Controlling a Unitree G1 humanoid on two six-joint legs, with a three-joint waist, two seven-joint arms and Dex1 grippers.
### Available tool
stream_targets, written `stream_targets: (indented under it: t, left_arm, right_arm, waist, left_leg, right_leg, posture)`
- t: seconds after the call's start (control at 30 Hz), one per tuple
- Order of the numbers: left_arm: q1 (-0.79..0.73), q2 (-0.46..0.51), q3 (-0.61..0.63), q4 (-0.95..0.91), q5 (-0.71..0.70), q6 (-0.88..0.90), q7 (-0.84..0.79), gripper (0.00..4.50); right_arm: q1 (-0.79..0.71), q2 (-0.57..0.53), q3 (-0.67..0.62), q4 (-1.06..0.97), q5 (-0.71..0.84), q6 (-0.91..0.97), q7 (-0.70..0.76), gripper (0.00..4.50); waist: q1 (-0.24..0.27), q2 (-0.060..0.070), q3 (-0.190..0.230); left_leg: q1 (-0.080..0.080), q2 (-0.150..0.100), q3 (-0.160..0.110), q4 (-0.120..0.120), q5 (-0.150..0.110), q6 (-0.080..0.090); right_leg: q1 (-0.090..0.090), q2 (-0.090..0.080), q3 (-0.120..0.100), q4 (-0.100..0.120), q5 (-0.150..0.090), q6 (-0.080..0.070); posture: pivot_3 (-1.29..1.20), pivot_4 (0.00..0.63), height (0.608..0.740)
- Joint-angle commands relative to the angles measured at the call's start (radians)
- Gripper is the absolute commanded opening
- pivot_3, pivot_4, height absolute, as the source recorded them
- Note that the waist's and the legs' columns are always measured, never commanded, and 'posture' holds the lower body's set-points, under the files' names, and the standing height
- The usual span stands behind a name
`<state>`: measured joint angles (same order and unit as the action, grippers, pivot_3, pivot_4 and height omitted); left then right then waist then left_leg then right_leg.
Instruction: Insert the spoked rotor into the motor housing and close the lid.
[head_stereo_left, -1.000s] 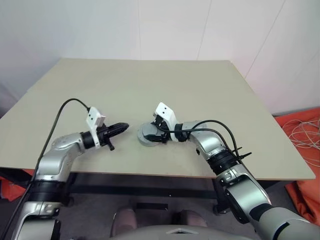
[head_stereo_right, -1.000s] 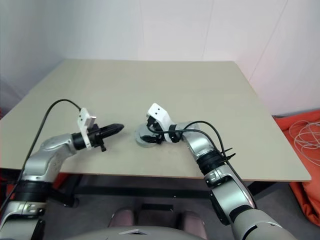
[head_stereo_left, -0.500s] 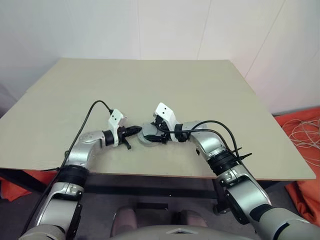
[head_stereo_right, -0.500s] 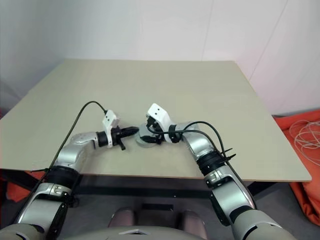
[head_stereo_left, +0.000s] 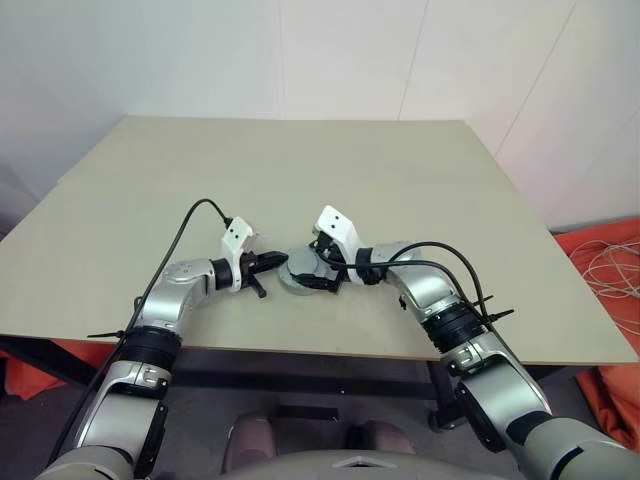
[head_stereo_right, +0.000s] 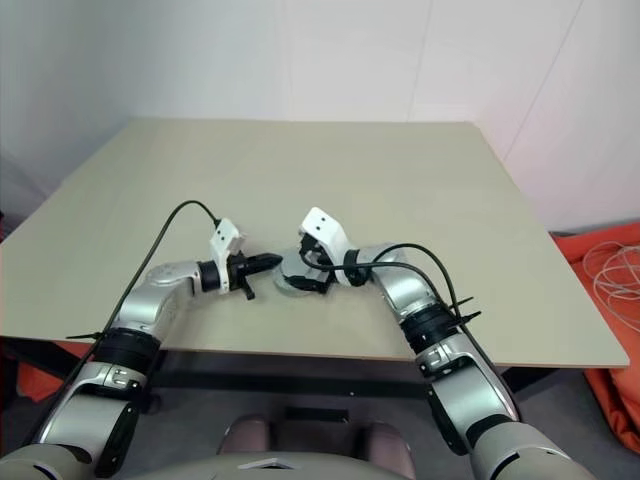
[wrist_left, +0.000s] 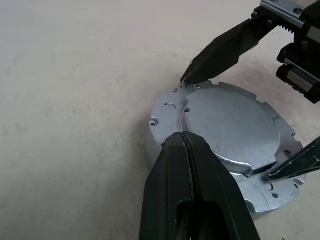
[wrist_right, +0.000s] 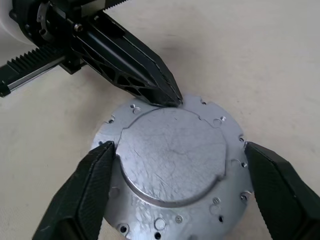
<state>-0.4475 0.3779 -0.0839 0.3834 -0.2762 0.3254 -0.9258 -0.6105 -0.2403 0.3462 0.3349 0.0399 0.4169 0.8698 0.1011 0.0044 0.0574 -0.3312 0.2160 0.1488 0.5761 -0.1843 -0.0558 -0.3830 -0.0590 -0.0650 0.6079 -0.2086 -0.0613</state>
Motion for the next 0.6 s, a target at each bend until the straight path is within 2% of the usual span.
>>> stream_targets:
  t: [0.03,0.27,0.6]
  left_arm:
    - [-0.015,-0.007,-0.033,0.002,0.028,0.019,-0.004,0.00]
    - [-0.011,-0.002,-0.062,-0.016,0.053,0.039,-0.023,0.00]
    - [-0.035,0.011,-0.061,-0.004,0.058,0.066,-0.045,0.00]
  right_arm:
    - [0.004,-0.017,-0.016,-0.028,0.010,0.040,0.008,4.48]
    - [0.009,-0.058,-0.043,-0.125,0.034,0.082,0.025,4.48]
    - [0.023,-0.084,-0.187,-0.329,0.169,0.260,-0.014,4.48]
  waist:
    - [0.001,0.000,0.000]
    - [0.005,0.000,0.000]
    - [0.009,0.001,0.000]
  left_leg:
    - [0.000,0.000,0.000,0.000,0.000,0.000]
    - [-0.001,0.000,0.000,-0.001,0.000,0.000]
    - [-0.002,0.000,0.000,-0.005,0.000,0.000]
  right_leg:
    - [0.000,0.000,0.000,0.000,0.000,0.000]
    - [-0.001,0.000,0.000,-0.001,0.000,0.000]
    - [-0.003,0.000,0.000,-0.001,0.000,0.000]
  posture:
    - [0.00,0.000,0.740]
    - [0.00,0.000,0.740]
    - [0.00,0.000,0.740]
